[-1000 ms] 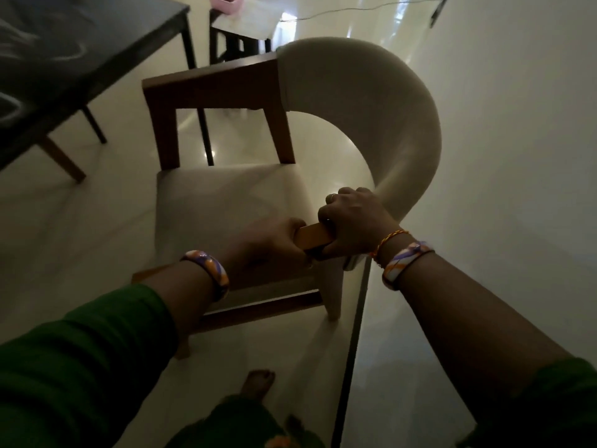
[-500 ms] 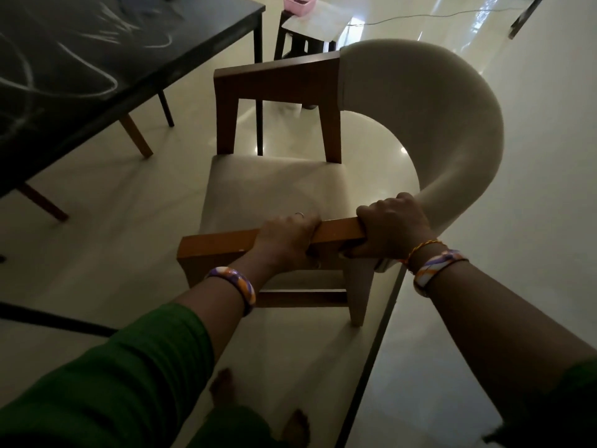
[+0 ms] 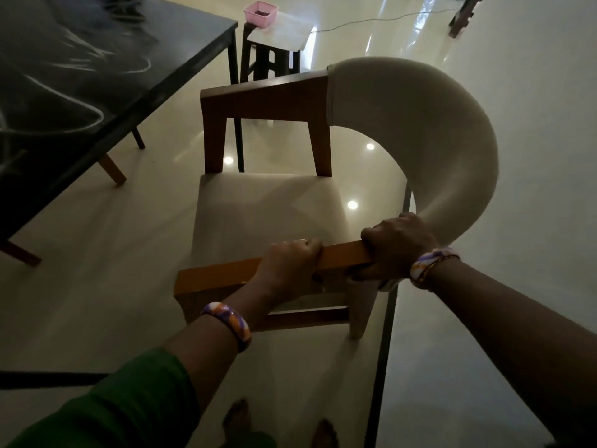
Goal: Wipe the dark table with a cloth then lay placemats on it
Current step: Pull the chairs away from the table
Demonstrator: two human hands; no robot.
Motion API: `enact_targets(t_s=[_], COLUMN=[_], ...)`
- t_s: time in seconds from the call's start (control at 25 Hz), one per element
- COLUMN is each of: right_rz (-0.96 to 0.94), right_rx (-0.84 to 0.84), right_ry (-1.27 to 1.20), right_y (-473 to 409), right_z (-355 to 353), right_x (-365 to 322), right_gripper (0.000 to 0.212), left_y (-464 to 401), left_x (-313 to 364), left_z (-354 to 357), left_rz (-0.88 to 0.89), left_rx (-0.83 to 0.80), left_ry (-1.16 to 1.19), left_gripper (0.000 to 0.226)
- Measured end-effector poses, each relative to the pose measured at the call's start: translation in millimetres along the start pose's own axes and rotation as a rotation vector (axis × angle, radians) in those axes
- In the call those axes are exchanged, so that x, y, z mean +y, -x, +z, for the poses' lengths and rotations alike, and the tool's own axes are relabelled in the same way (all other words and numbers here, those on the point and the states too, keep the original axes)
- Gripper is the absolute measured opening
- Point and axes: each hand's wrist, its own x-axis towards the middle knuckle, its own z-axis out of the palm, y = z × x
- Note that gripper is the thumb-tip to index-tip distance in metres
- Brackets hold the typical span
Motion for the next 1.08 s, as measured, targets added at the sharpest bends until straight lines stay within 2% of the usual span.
enact_targets(t_s=[0.28,0.56,0.84,1.08], right_rz=[0.074,0.172,0.108,0.015], right_rx=[0.026,0.042,0.095,-0.038], right_ry=[-0.117,-0.171,-0.284,-0.267], right_y=[-16,-17,-53,-81], right_z=[-21,-29,-51,-66], right_x=[-79,-105,-148,-160], right_gripper=[0.067,0.069,0.06,0.051], left_y=[49,61,76,75], left_x=[-62,-81,-140,-162], left_z=[-20,-21,-43,-41], left_rz=[0.033,0.113,0.047,0.011], left_rx=[-0.05,-0.037,-0.082,-0.074], left_ry=[-0.029,-0.105,-0.112,-0.085], left_gripper=[0.069,0.069,0.071,0.069])
